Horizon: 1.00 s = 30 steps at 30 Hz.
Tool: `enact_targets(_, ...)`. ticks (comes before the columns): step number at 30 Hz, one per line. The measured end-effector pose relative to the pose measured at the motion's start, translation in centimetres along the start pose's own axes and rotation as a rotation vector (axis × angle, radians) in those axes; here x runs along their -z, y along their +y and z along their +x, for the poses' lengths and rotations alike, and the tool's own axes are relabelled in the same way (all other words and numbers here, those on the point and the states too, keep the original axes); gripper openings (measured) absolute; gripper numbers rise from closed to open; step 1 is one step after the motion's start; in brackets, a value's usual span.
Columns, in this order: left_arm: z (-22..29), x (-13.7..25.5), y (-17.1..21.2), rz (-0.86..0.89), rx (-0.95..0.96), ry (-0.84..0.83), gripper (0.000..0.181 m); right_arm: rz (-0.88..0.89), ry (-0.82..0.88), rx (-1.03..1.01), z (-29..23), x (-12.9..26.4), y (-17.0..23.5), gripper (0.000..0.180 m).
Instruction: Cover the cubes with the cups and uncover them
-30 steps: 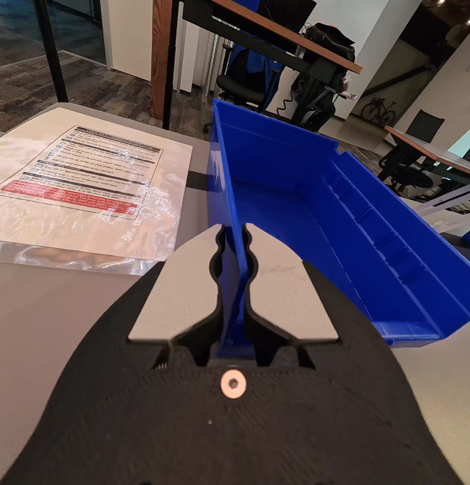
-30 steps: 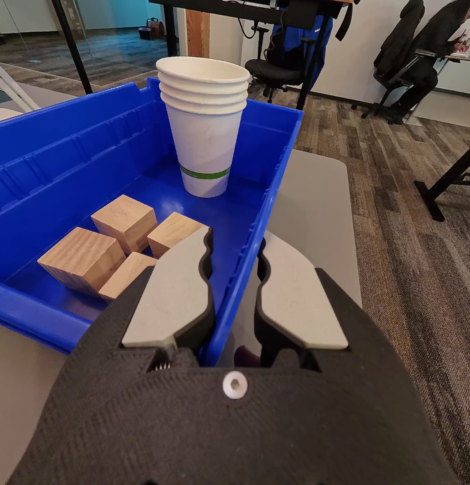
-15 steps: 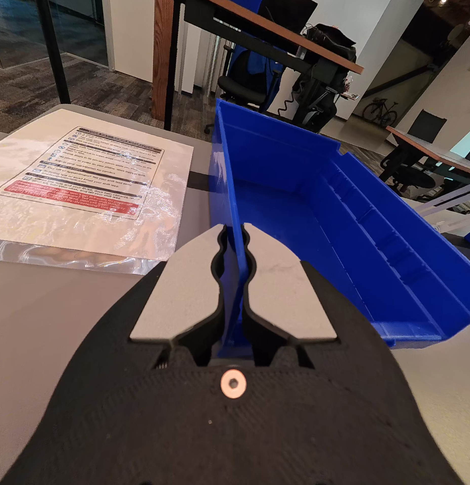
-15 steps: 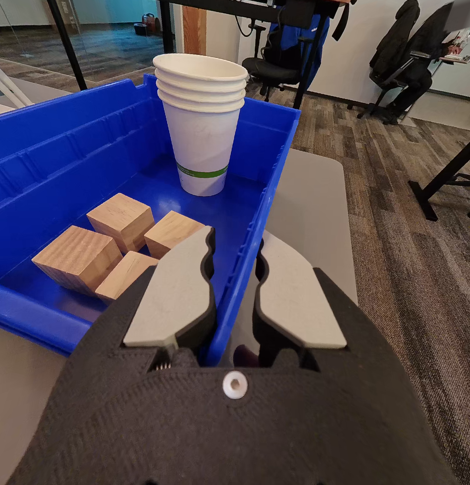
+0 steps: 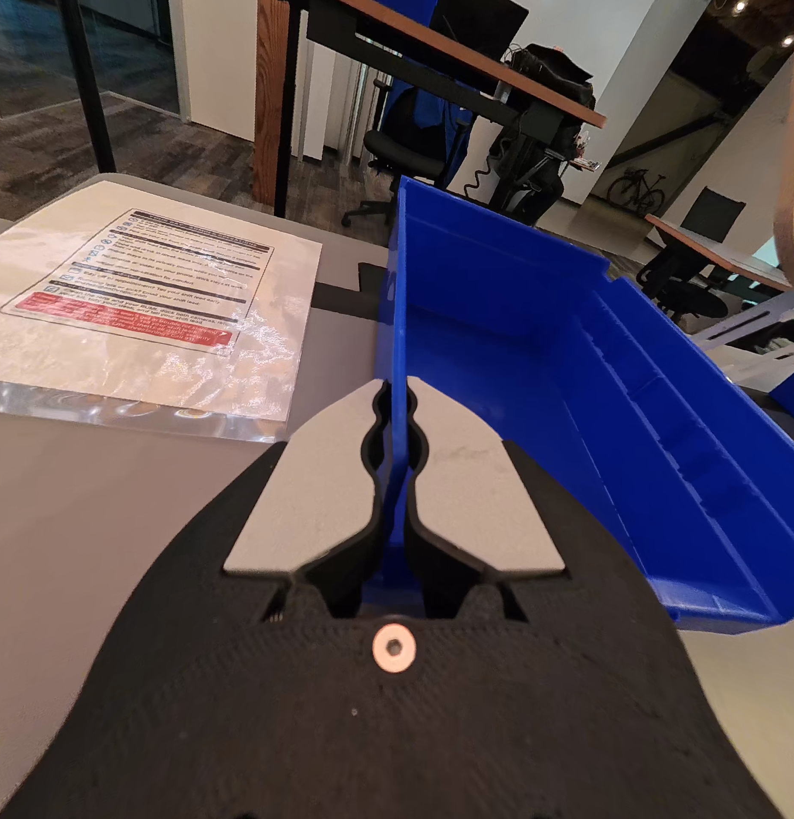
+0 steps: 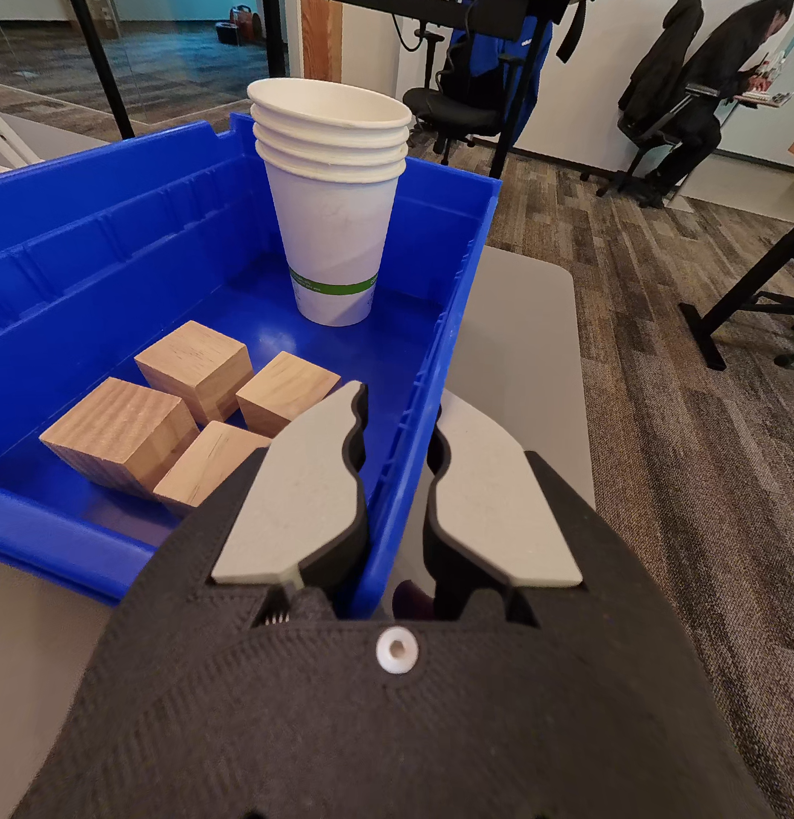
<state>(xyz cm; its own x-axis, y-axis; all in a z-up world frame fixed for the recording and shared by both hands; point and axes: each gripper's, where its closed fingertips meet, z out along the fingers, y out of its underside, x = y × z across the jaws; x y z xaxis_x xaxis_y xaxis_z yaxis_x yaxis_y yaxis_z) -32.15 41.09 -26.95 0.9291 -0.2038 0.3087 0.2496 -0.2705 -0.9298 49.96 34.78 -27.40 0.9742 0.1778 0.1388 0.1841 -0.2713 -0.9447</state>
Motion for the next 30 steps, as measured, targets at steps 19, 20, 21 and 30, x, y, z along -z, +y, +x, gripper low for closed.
enact_targets(19, 0.7, 3.9, -0.3, 0.114, 0.038, -0.002, 0.005, -0.003, -0.044, 0.008, -0.9, 2.0, 0.5, 0.023)
enact_targets(20, 0.7, 4.1, -0.4, 0.118, 0.038, -0.003, 0.004, -0.003, -0.046, 0.009, -1.0, 2.1, 0.6, 0.023)
enact_targets(21, 0.8, 4.2, -0.4, 0.12, 0.04, -0.001, 0.005, -0.004, -0.047, 0.011, -1.1, 2.2, 0.6, 0.023)
enact_targets(30, 1.3, 5.1, 0.2, 0.099, 0.031, 0.015, 0.005, -0.001, -0.069, 0.014, -1.6, 3.2, 0.9, 0.023)
